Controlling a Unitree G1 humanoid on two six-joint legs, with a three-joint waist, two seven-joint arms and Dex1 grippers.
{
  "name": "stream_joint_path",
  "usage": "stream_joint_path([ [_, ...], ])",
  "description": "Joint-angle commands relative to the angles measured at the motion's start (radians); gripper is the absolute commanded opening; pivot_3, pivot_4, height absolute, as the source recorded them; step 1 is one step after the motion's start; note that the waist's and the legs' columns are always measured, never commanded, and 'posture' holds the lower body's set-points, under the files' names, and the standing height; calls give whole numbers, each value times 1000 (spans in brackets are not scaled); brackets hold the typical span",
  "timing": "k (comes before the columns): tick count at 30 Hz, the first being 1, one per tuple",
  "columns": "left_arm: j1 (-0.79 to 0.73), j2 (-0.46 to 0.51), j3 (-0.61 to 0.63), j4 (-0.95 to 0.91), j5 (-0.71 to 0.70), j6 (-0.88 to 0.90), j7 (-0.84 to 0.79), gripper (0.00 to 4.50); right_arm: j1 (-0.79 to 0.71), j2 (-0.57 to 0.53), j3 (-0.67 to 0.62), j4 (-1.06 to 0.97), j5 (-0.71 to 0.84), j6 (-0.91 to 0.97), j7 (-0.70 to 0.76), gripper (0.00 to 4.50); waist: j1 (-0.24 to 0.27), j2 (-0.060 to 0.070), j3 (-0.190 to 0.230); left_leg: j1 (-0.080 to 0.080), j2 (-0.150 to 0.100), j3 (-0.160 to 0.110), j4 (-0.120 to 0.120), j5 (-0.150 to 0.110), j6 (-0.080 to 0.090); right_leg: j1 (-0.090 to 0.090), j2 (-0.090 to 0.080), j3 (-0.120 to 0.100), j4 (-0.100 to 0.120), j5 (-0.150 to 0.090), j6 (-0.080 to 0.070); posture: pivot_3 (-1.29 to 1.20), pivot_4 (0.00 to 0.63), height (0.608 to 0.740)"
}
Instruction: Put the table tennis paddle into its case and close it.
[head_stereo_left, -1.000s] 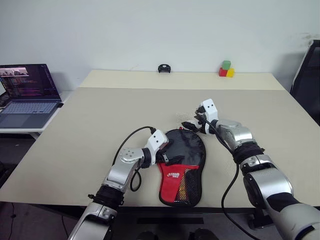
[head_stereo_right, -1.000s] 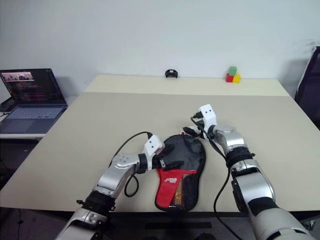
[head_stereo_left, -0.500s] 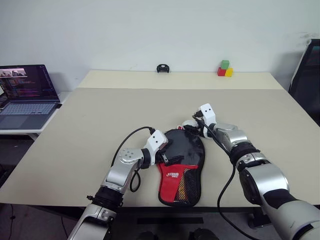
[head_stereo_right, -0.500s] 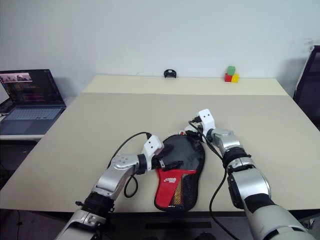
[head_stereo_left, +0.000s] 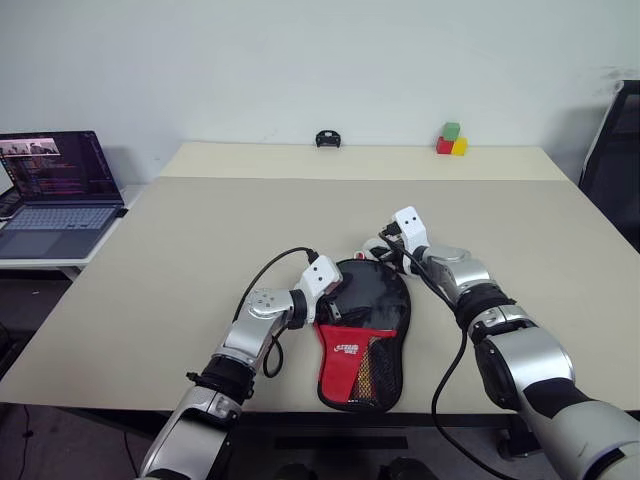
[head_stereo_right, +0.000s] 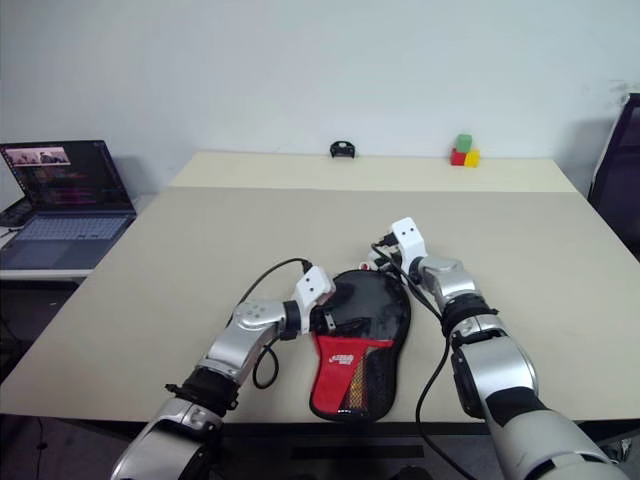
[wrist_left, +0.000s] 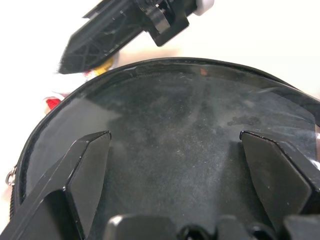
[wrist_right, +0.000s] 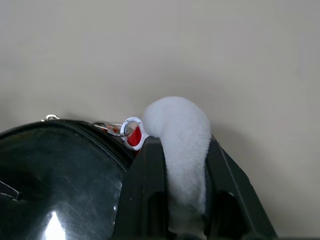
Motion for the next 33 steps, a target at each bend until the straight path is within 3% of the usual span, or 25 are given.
stream_joint_path([
  [1, 50, 22, -52, 148, 77, -2, -7, 4500, -1, -22, -2, -76, -6, 11, 18, 384, 0, 2, -3, 0, 0, 0, 0, 0, 0, 0, 0, 0, 0, 0, 0, 0, 150, 740],
  [12, 32, 15, -53, 266, 81, -40, -28, 4500, 139, -148, 25, -299, -17, 174, 93, 384, -1, 6, -13, 14, 0, 0, -2, 0, 0, 15, 1, 0, -2, 0, 0, 0, 150, 740],
  [20, 15, -2, -55, 315, 80, -54, -44, 4500, 280, -222, 25, -542, -3, 333, 110, 383, 0, 9, -16, 15, 0, -1, -2, 0, 0, 16, 1, 0, -2, -1, 2, 0, 150, 740],
  [33, -16, -32, -50, 374, 84, -74, -51, 4500, 562, -438, 16, -1095, 103, 676, 208, 357, 19, 11, -19, 14, 0, -5, -7, -2, 2, 21, 0, -6, -17, -4, 7, 0, 150, 740],
])
